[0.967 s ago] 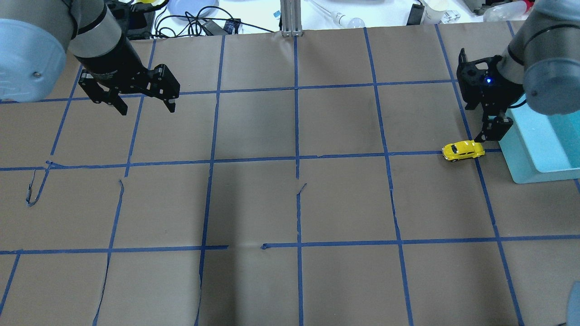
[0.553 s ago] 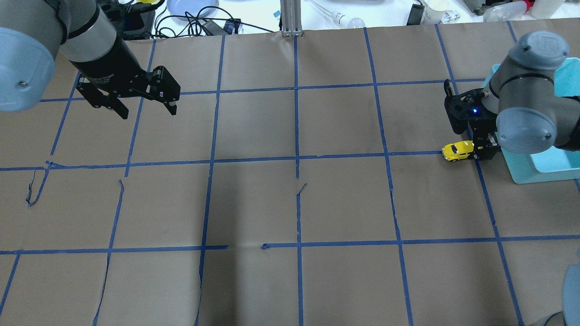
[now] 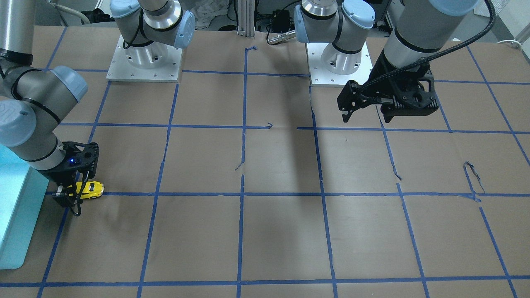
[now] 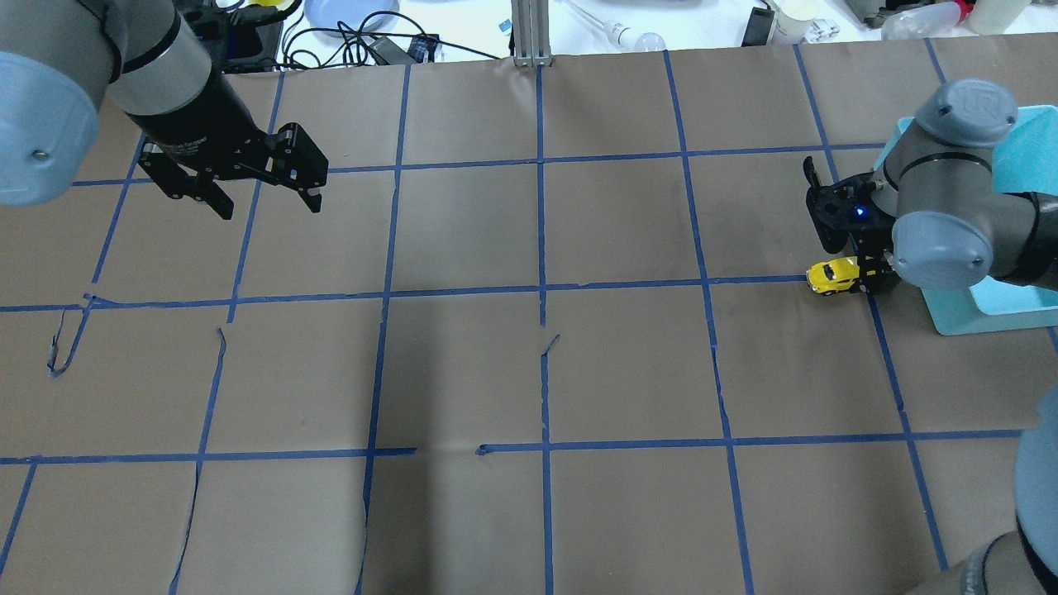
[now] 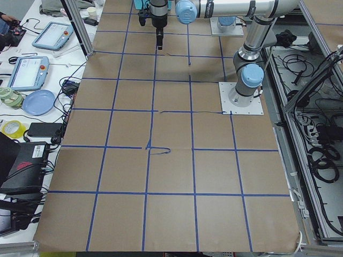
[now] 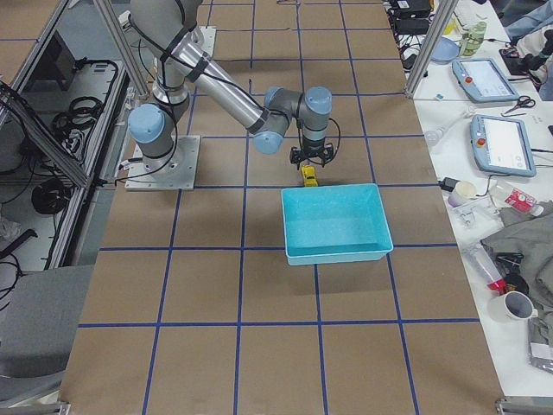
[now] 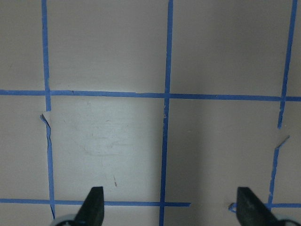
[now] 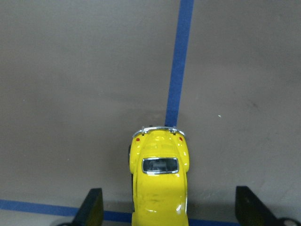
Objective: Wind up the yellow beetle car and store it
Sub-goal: 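Close the right gripper on the yellow car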
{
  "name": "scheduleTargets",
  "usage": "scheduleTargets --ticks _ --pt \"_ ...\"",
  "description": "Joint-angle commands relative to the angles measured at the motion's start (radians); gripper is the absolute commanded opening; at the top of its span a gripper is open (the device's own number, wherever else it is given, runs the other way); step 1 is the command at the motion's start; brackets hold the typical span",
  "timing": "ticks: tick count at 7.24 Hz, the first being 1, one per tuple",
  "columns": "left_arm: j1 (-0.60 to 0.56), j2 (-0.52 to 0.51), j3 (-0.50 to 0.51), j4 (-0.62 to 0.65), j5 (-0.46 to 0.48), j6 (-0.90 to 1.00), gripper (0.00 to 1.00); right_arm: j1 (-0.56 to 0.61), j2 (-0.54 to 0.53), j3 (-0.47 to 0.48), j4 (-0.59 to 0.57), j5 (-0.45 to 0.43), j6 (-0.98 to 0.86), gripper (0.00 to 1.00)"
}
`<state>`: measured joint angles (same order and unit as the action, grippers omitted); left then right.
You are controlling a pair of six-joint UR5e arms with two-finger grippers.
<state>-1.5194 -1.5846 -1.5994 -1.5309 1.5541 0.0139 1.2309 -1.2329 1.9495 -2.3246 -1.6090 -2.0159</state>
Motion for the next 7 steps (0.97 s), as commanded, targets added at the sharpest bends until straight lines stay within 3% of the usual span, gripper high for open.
scheduleTargets --ticks 1,2,3,4,5,6,7 --pt "0.001 0.000 -0.001 -0.002 0.001 0.001 1.00 -0.027 0.013 0.008 0.008 0.008 0.002 1.00" --pt "0.005 0.000 -0.001 -0.002 0.001 0.004 1.00 -0.027 0.021 0.012 0.005 0.009 0.003 0.99" --pt "0.005 0.000 -0.001 -0.002 0.001 0.004 1.00 -0.027 0.026 0.014 0.004 0.009 0.003 0.72" --pt "0.005 0.000 -0.001 -0.002 0.001 0.004 1.00 -0.027 0.026 0.014 0.004 0.008 0.003 0.55" --pt "0.007 0.000 -0.002 -0.002 0.001 0.004 1.00 -0.027 0.027 0.014 0.004 0.008 0.003 0.51" --pt "0.007 0.000 -0.005 -0.003 0.003 0.004 1.00 -0.028 0.020 0.008 0.008 -0.003 0.003 0.41" --pt "0.005 0.002 -0.008 -0.003 0.004 0.006 1.00 -0.027 0.004 0.000 0.024 -0.009 0.009 0.23"
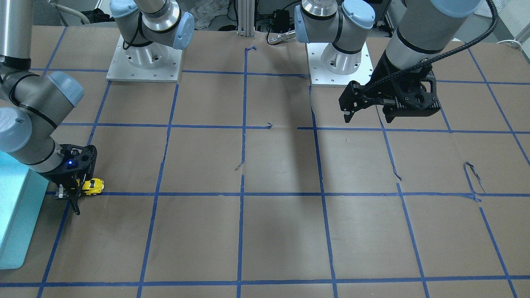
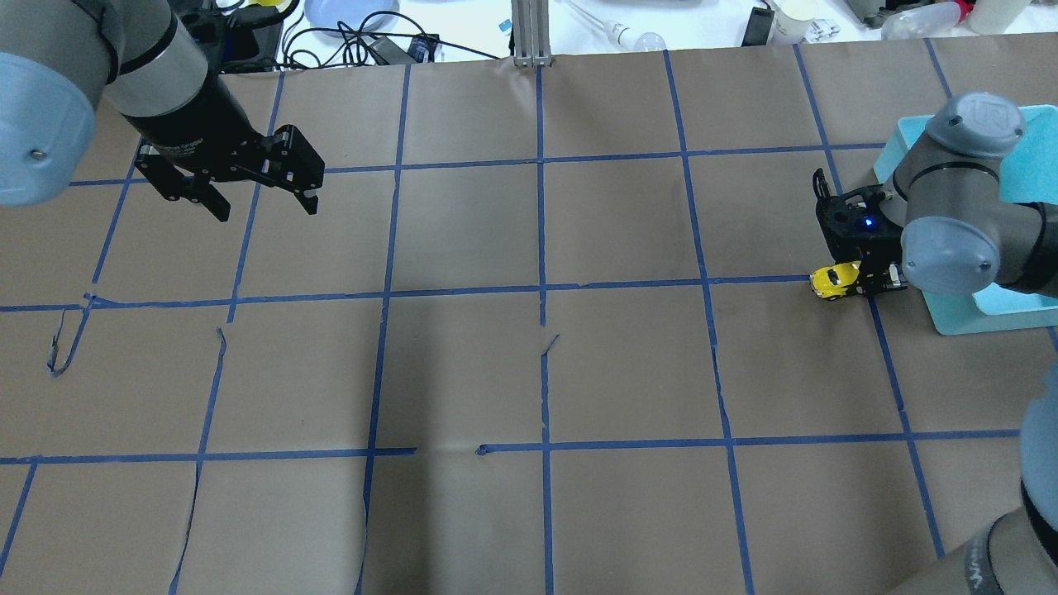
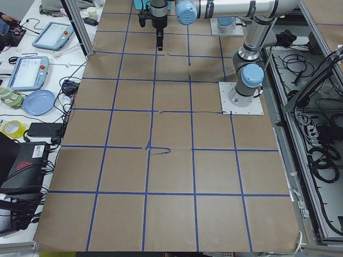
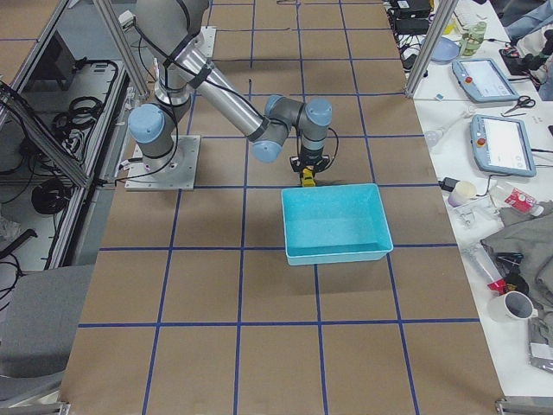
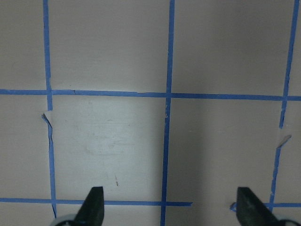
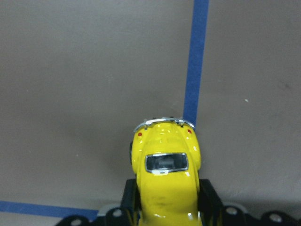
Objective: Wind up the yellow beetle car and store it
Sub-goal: 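Lift the car with the right gripper and lower it into the bin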
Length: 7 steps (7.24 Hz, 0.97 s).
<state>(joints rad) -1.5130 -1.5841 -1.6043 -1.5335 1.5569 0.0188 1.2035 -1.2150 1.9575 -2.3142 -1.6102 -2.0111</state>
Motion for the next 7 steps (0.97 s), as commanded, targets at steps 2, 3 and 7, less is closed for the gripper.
scheduleTargets --ticks 2,3,7 --pt "0.004 0.001 -0.003 -0.001 0.003 0.001 1.00 0.001 -0.122 -0.066 0.216 0.006 0.064 0.22" --pt "0.005 0.001 -0.003 -0.001 0.003 0.001 1.00 -0.002 -0.138 -0.166 0.352 0.009 0.075 0.22" --pt "0.010 0.001 -0.003 0.001 0.003 0.001 1.00 -0.213 0.047 -0.529 0.500 -0.007 0.025 0.22"
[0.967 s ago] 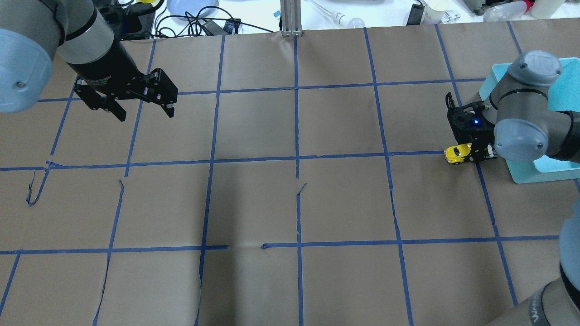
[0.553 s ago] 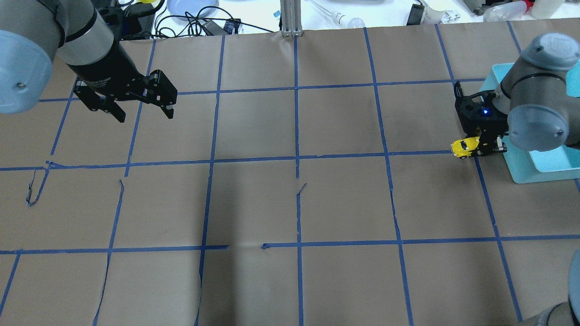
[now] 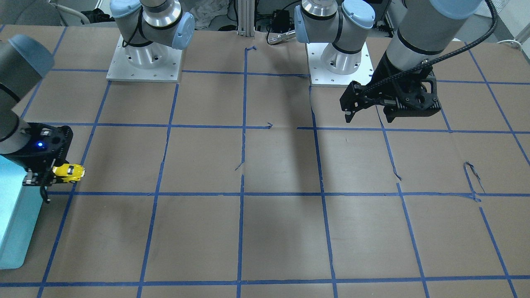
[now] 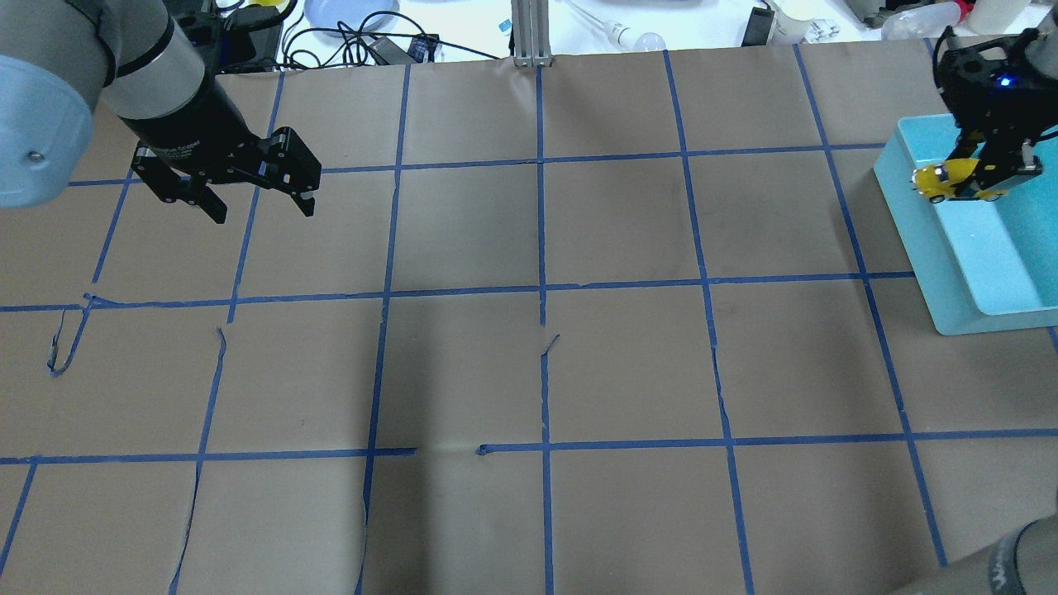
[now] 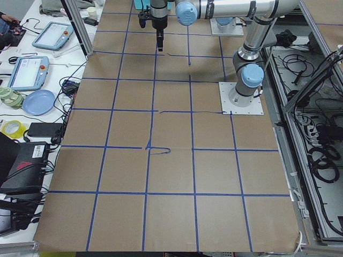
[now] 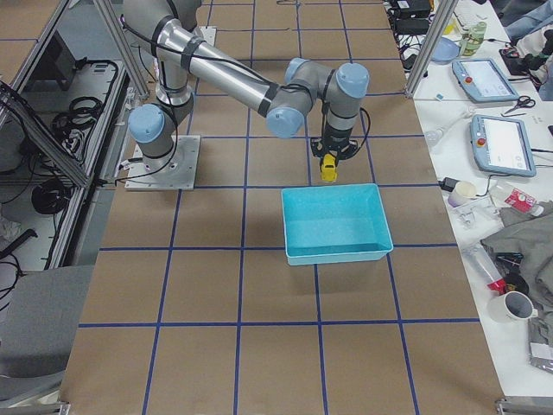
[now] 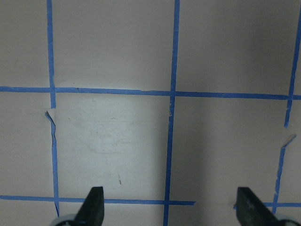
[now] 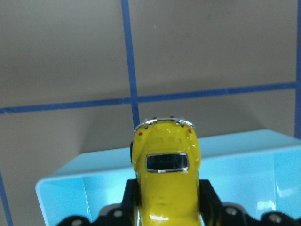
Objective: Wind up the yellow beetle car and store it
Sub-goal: 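Lift the car with the right gripper and lower it into the bin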
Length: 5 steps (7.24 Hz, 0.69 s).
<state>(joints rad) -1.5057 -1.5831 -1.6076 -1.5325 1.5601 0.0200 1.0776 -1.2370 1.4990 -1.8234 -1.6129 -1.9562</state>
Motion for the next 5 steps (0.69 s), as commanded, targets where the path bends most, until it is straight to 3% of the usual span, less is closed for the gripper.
scheduleTargets --ticks 1,5 --pt "0.001 0.002 0.000 0.000 0.000 0.000 1.00 -0.106 0.118 -0.083 -0.031 -0.004 -0.112 0.23" --pt "0.001 0.000 0.000 0.000 0.000 0.000 1.00 -0.128 0.250 -0.068 -0.190 -0.015 -0.199 0.27"
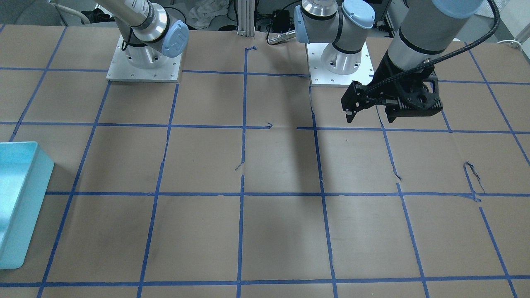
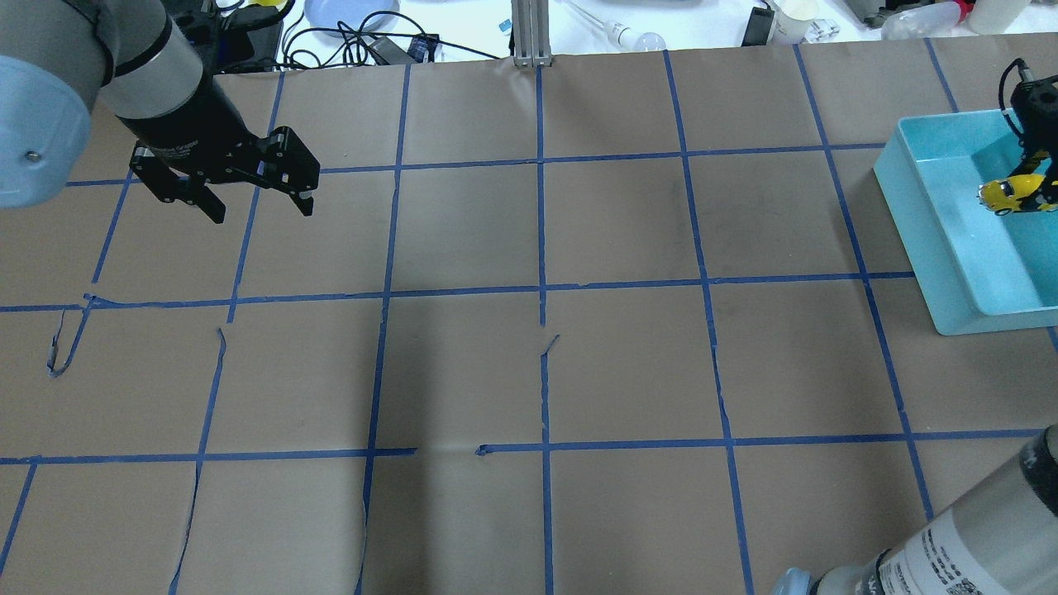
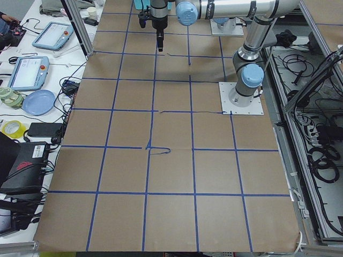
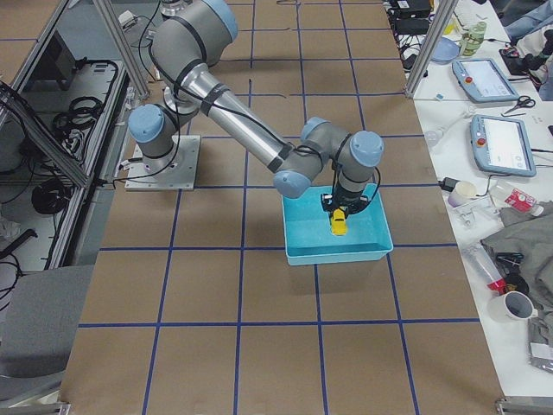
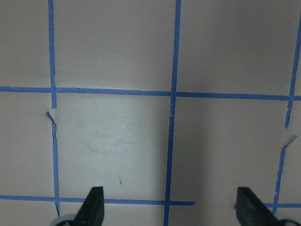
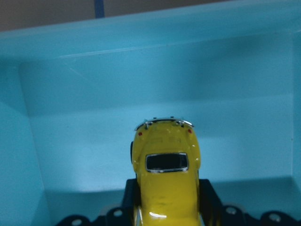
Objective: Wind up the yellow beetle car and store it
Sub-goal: 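Lift the car with the right gripper and lower it into the bin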
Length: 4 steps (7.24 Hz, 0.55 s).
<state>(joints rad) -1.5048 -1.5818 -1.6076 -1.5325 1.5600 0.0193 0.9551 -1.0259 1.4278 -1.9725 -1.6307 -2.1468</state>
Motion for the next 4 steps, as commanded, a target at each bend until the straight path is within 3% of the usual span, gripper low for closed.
scheduleTargets --ticks 1,3,4 --pt "0.000 0.000 0.000 0.003 0.000 0.001 1.00 -0.006 0.062 0.013 -0.052 0.008 -0.008 0.30" --pt "-0.002 0.003 0.002 0.005 -0.002 0.001 1.00 -0.006 0.063 0.083 -0.132 0.008 -0.008 0.37" --pt "-0.002 0.005 0.000 0.003 -0.002 0.002 1.00 -0.006 0.061 0.101 -0.137 0.006 -0.008 0.68"
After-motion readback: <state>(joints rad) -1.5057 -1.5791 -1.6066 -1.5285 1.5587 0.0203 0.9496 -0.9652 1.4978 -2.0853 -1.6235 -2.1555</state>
